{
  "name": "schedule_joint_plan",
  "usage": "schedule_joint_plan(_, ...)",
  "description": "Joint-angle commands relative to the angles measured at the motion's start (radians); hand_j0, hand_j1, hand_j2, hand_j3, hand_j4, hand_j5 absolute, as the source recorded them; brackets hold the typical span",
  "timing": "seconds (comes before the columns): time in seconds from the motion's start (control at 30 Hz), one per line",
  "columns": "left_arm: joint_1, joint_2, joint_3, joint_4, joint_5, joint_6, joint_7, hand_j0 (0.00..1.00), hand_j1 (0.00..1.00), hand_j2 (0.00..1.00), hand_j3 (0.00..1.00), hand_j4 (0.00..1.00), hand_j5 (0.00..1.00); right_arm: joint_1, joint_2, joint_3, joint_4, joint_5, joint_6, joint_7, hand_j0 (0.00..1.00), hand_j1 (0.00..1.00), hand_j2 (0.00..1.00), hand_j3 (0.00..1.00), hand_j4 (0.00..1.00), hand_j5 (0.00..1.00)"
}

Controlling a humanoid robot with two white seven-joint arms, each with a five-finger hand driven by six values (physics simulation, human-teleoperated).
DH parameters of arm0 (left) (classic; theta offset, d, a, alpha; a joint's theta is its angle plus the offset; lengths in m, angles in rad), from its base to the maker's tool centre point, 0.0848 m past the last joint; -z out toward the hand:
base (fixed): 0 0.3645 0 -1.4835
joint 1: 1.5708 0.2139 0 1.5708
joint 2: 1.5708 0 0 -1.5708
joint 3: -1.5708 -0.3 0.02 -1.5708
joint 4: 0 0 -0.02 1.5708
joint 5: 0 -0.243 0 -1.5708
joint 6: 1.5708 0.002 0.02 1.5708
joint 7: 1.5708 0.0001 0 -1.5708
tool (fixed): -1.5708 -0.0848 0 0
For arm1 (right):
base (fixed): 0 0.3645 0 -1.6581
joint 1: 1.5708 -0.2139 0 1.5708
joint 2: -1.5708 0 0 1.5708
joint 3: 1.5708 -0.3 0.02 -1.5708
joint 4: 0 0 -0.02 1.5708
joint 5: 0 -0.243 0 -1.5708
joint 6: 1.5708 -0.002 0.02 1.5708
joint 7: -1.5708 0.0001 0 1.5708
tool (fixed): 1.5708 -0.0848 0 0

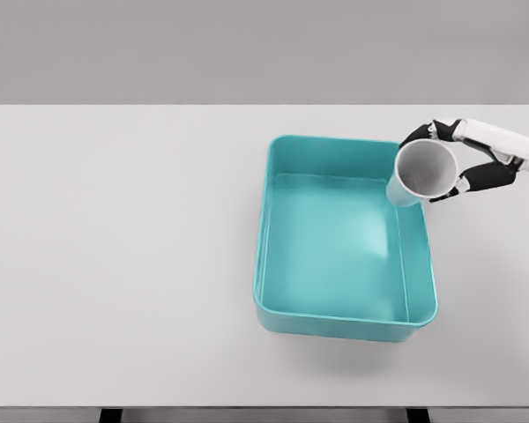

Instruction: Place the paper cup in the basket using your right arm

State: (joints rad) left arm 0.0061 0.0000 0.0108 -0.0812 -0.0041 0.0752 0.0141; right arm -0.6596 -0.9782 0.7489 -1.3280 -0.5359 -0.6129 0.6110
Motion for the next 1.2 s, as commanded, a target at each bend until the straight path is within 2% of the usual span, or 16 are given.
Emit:
schedule_joint_plan(0.0,0.000,0.000,0.000,0.000,0.001,0.000,0.000,1.00,1.00,1.00,1.00,1.00,1.00,0.000,0.013,0.014,0.000,0.057,0.002,0.000,0.64,0.64,0.64,0.64,0.64,0.64)
schedule_joint_plan(0.1,0.000,0.000,0.000,0.000,-0.001,0.000,0.000,1.00,1.00,1.00,1.00,1.00,1.00,-0.032,0.027,0.029,0.001,0.191,0.002,-0.007,0.65,0.65,0.65,0.65,0.65,0.65)
schedule_joint_plan(0.17,0.000,0.000,0.000,0.000,-0.001,0.000,0.000,1.00,1.00,1.00,1.00,1.00,1.00,-0.045,0.027,0.037,0.003,0.332,0.002,-0.138,0.74,0.74,0.74,0.74,0.74,0.74)
schedule_joint_plan(0.3,0.000,0.000,0.000,0.000,0.001,0.000,0.000,1.00,1.00,1.00,1.00,1.00,1.00,-0.081,0.052,0.064,0.003,0.465,0.002,-0.237,0.74,0.74,0.74,0.74,0.74,0.74)
schedule_joint_plan(0.43,0.000,0.000,0.000,0.001,-0.001,0.000,0.000,1.00,1.00,1.00,1.00,1.00,1.00,-0.112,0.078,0.089,0.004,0.597,0.002,-0.390,0.75,0.75,0.75,0.75,0.75,0.75)
schedule_joint_plan(0.47,0.000,0.000,0.000,0.000,0.001,0.000,0.000,1.00,1.00,1.00,1.00,1.00,1.00,-0.117,0.078,0.092,0.004,0.600,0.002,-0.390,0.80,0.80,0.80,0.80,0.80,0.80)
schedule_joint_plan(0.5,0.000,0.000,0.000,0.000,0.001,0.000,0.000,1.00,1.00,1.00,1.00,1.00,1.00,-0.124,0.076,0.092,0.004,0.602,0.002,-0.390,1.00,1.00,1.00,1.00,1.00,1.00)
schedule_joint_plan(0.6,0.000,0.000,0.000,0.000,-0.001,0.000,0.000,1.00,1.00,1.00,1.00,1.00,1.00,-0.175,0.041,0.092,0.006,0.599,0.002,-0.390,1.00,1.00,1.00,1.00,1.00,1.00)
schedule_joint_plan(0.67,0.000,0.000,0.000,0.000,0.001,0.000,0.000,1.00,1.00,1.00,1.00,1.00,1.00,-0.198,-0.073,0.095,0.006,0.599,0.002,-0.390,1.00,1.00,1.00,1.00,1.00,1.00)
schedule_joint_plan(0.7,0.000,0.000,0.000,0.000,0.001,0.000,0.000,1.00,1.00,1.00,1.00,1.00,1.00,-0.198,-0.088,0.096,0.006,0.600,0.002,-0.390,1.00,1.00,1.00,1.00,1.00,1.00)
schedule_joint_plan(0.87,0.000,0.000,0.000,0.000,0.001,0.000,0.000,1.00,1.00,1.00,1.00,1.00,1.00,-0.189,-0.097,0.138,0.007,0.603,0.002,-0.390,1.00,1.00,1.00,1.00,1.00,1.00)
schedule_joint_plan(0.97,0.000,0.000,0.000,0.000,-0.001,0.000,0.000,1.00,1.00,1.00,1.00,1.00,1.00,-0.150,-0.112,0.159,0.000,0.611,0.002,-0.381,1.00,1.00,1.00,1.00,1.00,1.00)
schedule_joint_plan(1.07,0.000,0.000,0.000,0.000,-0.001,0.000,0.000,1.00,1.00,1.00,1.00,1.00,1.00,-0.158,-0.114,0.181,-0.026,0.718,0.002,-0.376,1.00,1.00,1.00,1.00,1.00,1.00)
schedule_joint_plan(1.17,0.000,0.000,0.000,0.000,-0.001,0.000,0.000,1.00,1.00,1.00,1.00,1.00,1.00,-0.164,-0.111,0.176,-0.031,0.720,0.002,-0.378,1.00,1.00,1.00,1.00,1.00,1.00)
